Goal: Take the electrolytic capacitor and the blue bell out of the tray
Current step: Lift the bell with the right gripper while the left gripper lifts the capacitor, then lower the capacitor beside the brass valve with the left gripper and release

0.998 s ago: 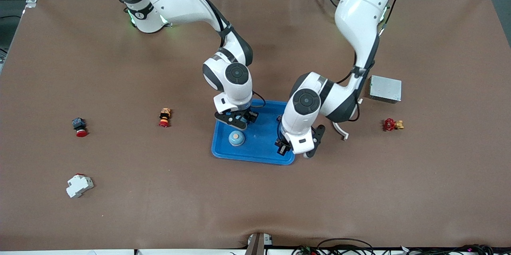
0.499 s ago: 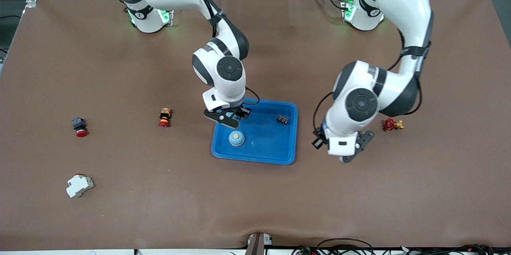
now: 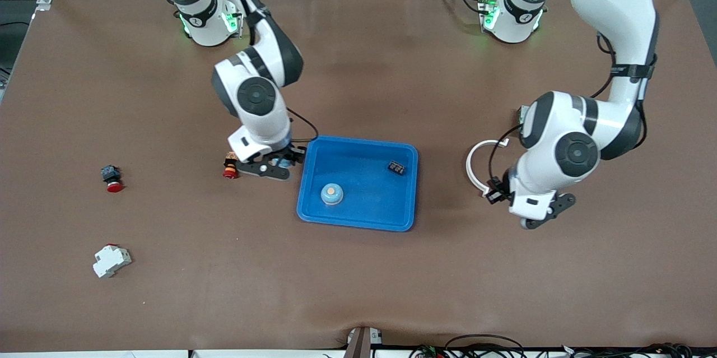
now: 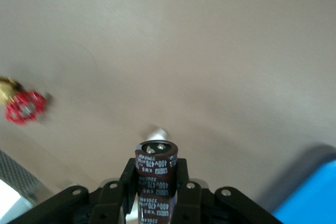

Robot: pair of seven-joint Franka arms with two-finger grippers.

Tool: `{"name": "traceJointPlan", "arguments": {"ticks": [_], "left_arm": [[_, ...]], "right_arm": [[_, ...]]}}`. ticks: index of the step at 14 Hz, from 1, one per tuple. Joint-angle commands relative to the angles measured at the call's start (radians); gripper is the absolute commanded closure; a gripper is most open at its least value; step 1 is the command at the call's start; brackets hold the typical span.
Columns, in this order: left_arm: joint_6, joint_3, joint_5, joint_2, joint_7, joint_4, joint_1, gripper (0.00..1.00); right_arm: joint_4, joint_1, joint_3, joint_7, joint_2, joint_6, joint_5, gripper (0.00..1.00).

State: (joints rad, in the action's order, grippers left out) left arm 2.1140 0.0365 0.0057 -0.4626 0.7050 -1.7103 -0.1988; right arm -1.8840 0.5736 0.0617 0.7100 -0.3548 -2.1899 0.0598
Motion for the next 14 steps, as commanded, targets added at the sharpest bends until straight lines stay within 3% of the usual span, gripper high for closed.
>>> {"name": "traceJointPlan", "arguments": {"ticks": [1, 7, 10, 14], "left_arm": [[0.084, 0.037, 0.025, 0.076, -0.131, -0.141, 0.097, 1.00], [0.207, 0.137, 0.143, 0.062, -0.327, -0.270, 0.294, 1.00], [0.208, 0.151, 0.155, 0.035, -0.344, -0.270, 0.292, 1.00], [0.224, 0.171, 0.184, -0.014, -0.344, -0.270, 0.291, 1.00]], "right_arm": [[-0.199, -0.081, -0.016, -0.157, 0.146, -0.076, -0.009, 1.00], [-0.352, -0.208, -0.014, -0.418, 0.289, -0.082, -0.060, 1.00], [-0.392, -0.286, -0.011, -0.616, 0.312, -0.082, -0.173, 1.00], [-0.415, -0.391, -0.008, -0.838, 0.320, -0.093, -0.183, 1.00]]}}
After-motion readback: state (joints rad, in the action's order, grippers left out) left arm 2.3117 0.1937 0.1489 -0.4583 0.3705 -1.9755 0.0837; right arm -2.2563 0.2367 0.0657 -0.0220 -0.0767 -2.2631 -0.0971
